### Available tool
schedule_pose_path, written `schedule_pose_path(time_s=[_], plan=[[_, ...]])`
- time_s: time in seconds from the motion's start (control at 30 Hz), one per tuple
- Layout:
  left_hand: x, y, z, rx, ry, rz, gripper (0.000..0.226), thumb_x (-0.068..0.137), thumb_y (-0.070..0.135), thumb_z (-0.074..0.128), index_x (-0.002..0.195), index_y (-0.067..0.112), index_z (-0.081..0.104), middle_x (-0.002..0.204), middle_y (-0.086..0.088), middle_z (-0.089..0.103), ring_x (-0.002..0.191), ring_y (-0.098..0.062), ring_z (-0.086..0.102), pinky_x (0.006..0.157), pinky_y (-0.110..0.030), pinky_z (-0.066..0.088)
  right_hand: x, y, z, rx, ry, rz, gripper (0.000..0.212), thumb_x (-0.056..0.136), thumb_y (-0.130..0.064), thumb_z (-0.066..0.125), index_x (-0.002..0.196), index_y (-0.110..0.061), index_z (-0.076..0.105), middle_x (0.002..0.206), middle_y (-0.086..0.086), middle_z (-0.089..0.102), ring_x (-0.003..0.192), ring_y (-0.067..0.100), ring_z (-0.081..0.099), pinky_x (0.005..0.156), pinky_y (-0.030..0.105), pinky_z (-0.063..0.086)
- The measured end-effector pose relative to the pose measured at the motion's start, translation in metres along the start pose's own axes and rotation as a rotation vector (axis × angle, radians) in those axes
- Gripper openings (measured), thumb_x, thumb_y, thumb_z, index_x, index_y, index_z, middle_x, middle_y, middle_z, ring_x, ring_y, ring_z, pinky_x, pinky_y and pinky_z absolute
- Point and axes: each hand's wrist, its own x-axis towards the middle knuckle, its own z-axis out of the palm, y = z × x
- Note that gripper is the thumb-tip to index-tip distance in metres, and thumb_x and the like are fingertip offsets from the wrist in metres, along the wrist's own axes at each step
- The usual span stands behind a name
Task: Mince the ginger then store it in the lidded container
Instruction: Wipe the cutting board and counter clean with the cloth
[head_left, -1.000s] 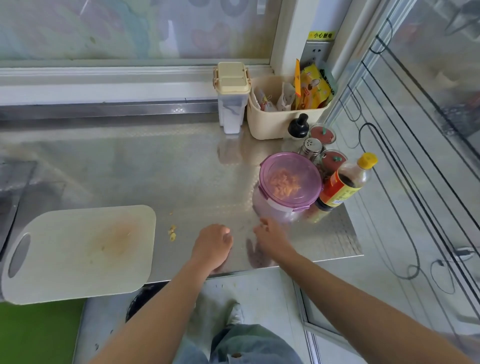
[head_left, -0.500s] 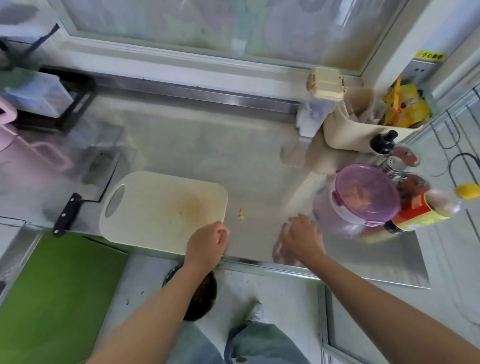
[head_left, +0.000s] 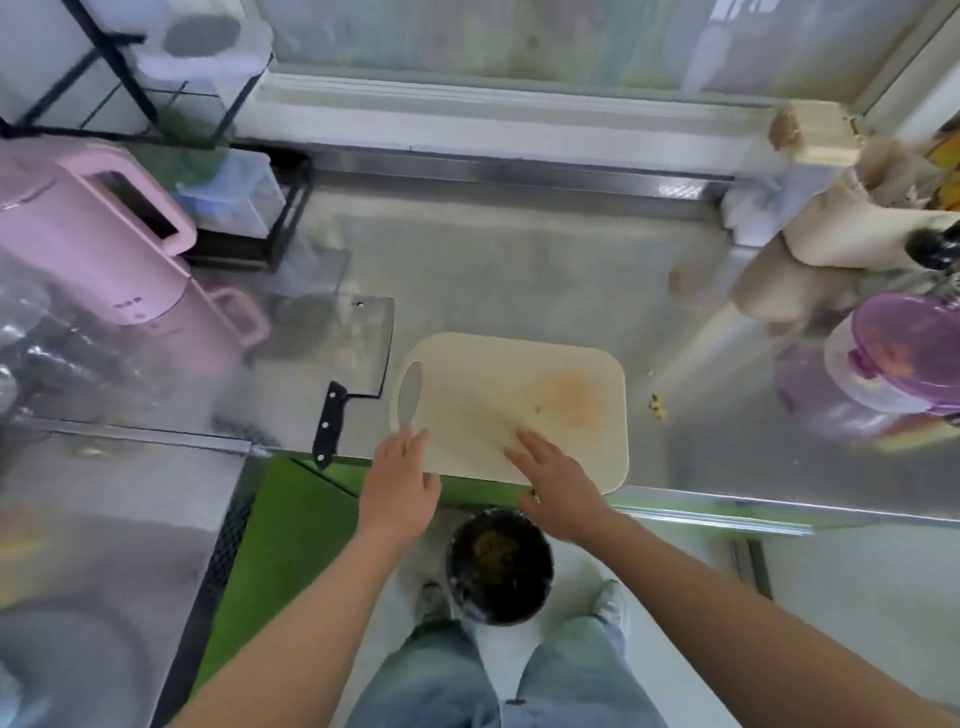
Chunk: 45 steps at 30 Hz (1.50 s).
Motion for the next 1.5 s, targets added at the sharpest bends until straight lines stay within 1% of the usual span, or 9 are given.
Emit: schedule_pose_path(time_s=[0.2, 0.37, 0.5, 0.7, 0.9, 1.07, 1.27, 1.37, 1.5], plan=[[0.007, -0.001, -0.004, 0.197, 0.044, 0.171, 0.03, 0.096, 0.023, 0.046, 0.123, 0.015, 0.054, 0.138, -0.006, 0.043, 0.131, -0.026, 0.036, 0.107, -0.036, 0.036, -0.01, 0.004, 0.009, 0.083, 0.056, 0.013, 0.056, 0.093, -0.017, 0.053, 0.146, -0.024, 0.037, 0.16, -0.002, 0.014, 0.147, 0.017, 0.014, 0.118, 0.035, 0.019], [0.019, 0.007, 0.005, 0.199, -0.034, 0.236, 0.06, 0.097, 0.033, 0.049, 0.15, 0.027, 0.023, 0.16, -0.008, 0.006, 0.147, -0.029, 0.008, 0.118, -0.043, 0.019, 0.0, 0.02, -0.01, 0.239, 0.269, 0.054, 0.04, 0.09, -0.009, 0.056, 0.129, -0.017, 0.055, 0.144, 0.003, 0.044, 0.132, 0.022, 0.04, 0.108, 0.04, 0.038], [0.028, 0.02, 0.016, 0.285, -0.102, 0.227, 0.078, 0.09, 0.061, 0.046, 0.152, 0.029, 0.011, 0.161, -0.007, -0.005, 0.148, -0.031, -0.002, 0.117, -0.052, 0.013, 0.018, 0.051, -0.022, 0.234, 0.345, 0.138, 0.052, 0.089, -0.01, 0.057, 0.14, -0.016, 0.044, 0.155, 0.005, 0.029, 0.14, 0.025, 0.031, 0.109, 0.04, 0.034], [0.032, 0.03, 0.03, 0.324, -0.049, 0.151, 0.087, 0.081, 0.064, 0.058, 0.15, 0.028, 0.018, 0.161, -0.008, 0.0, 0.147, -0.033, 0.0, 0.114, -0.058, 0.015, 0.033, 0.067, -0.013, 0.048, 0.162, 0.202, 0.071, 0.097, -0.023, 0.047, 0.153, -0.008, 0.006, 0.161, 0.009, -0.009, 0.148, 0.022, -0.013, 0.12, 0.038, -0.008], [0.029, 0.025, 0.037, 0.277, -0.006, 0.162, 0.083, 0.084, 0.058, 0.058, 0.152, 0.029, 0.019, 0.161, -0.007, -0.001, 0.148, -0.031, -0.002, 0.117, -0.056, 0.009, -0.018, 0.061, 0.003, 0.195, 0.065, -0.293, 0.056, 0.097, -0.024, 0.042, 0.151, -0.017, 0.027, 0.16, 0.001, 0.018, 0.148, 0.014, 0.012, 0.122, 0.033, 0.006], [0.029, 0.017, 0.037, 0.159, -0.001, 0.187, 0.082, 0.084, 0.051, 0.064, 0.152, 0.027, 0.024, 0.161, -0.008, 0.003, 0.148, -0.029, -0.003, 0.118, -0.054, 0.005, 0.037, 0.081, -0.025, 0.179, 0.171, -0.054, 0.066, 0.095, -0.035, 0.03, 0.153, -0.009, 0.013, 0.161, 0.007, 0.004, 0.146, 0.012, -0.004, 0.122, 0.04, 0.001], [0.03, 0.014, 0.037, 0.106, 0.031, 0.155, 0.087, 0.082, 0.049, 0.067, 0.151, 0.02, 0.024, 0.161, -0.002, 0.006, 0.148, -0.021, -0.001, 0.12, -0.048, 0.006, -0.007, 0.066, 0.007, 0.047, -0.019, -0.452, 0.062, 0.1, -0.044, 0.025, 0.152, -0.011, 0.02, 0.16, 0.007, 0.016, 0.149, 0.018, 0.008, 0.122, 0.039, 0.003], [0.027, 0.013, 0.038, 0.155, 0.073, 0.152, 0.084, 0.082, 0.054, 0.065, 0.149, 0.022, 0.027, 0.161, -0.005, 0.005, 0.148, -0.024, -0.003, 0.119, -0.049, 0.004, 0.004, 0.074, -0.007, 0.178, 0.128, -0.399, 0.055, 0.1, -0.035, 0.033, 0.15, -0.012, 0.031, 0.159, 0.008, 0.022, 0.147, 0.019, 0.016, 0.121, 0.035, 0.01], [0.027, 0.006, 0.03, 0.138, 0.111, 0.11, 0.075, 0.084, 0.053, 0.063, 0.147, 0.024, 0.034, 0.16, -0.009, 0.015, 0.147, -0.029, 0.009, 0.119, -0.043, 0.011, 0.051, 0.083, -0.021, 0.089, 0.117, -0.218, 0.064, 0.098, -0.045, 0.025, 0.153, -0.011, 0.018, 0.161, 0.007, 0.006, 0.148, 0.014, -0.004, 0.121, 0.04, 0.001]])
